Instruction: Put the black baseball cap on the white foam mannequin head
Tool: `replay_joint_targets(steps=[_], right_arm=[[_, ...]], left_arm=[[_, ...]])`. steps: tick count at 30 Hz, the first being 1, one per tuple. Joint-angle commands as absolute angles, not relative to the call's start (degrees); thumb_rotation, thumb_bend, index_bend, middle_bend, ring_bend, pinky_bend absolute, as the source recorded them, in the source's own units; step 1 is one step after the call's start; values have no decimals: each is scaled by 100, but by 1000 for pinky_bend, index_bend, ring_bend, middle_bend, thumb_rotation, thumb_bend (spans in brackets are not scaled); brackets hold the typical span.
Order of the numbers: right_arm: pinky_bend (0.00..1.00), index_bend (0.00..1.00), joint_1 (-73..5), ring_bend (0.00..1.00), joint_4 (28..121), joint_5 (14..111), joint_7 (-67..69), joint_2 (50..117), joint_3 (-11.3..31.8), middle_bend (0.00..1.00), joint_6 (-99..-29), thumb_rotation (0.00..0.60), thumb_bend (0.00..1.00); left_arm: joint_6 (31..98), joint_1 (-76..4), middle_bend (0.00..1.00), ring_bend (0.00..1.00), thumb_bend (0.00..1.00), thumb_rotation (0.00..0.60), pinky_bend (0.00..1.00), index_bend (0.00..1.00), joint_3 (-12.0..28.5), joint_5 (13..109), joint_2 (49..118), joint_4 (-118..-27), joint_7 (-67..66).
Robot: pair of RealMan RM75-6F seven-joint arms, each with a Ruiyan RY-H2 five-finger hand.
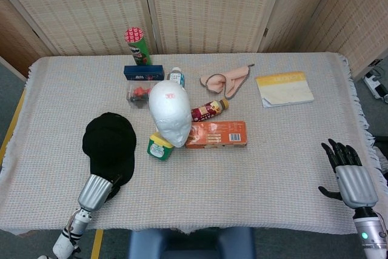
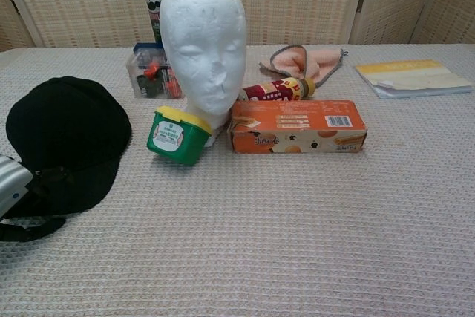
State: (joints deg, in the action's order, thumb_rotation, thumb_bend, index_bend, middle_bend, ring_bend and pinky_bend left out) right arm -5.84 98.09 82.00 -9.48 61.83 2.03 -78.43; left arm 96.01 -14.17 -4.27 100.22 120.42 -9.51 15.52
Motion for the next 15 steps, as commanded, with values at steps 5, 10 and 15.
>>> replay_joint_targets(steps=[5,10,15], right_arm=[[0,0,-598,0,9829,8211,-981,6190,172,0,-7796,600,43],[0,0,-611,0,9859,8243,-963,6167,140,0,-7757,600,44],[0,0,-625,0,9869,8256,-941,6148,118,0,-7716,600,46]], left_arm=[[9505,-1440,1000,980,323,600,1000,504,-420,9889,11969,-883,1512],[9452,-1467,1000,979,350,600,1000,513,-416,9812,11939,-849,1471],[9502,-1483,1000,980,411,600,1000,598,-411,9745,11913,-857,1518]])
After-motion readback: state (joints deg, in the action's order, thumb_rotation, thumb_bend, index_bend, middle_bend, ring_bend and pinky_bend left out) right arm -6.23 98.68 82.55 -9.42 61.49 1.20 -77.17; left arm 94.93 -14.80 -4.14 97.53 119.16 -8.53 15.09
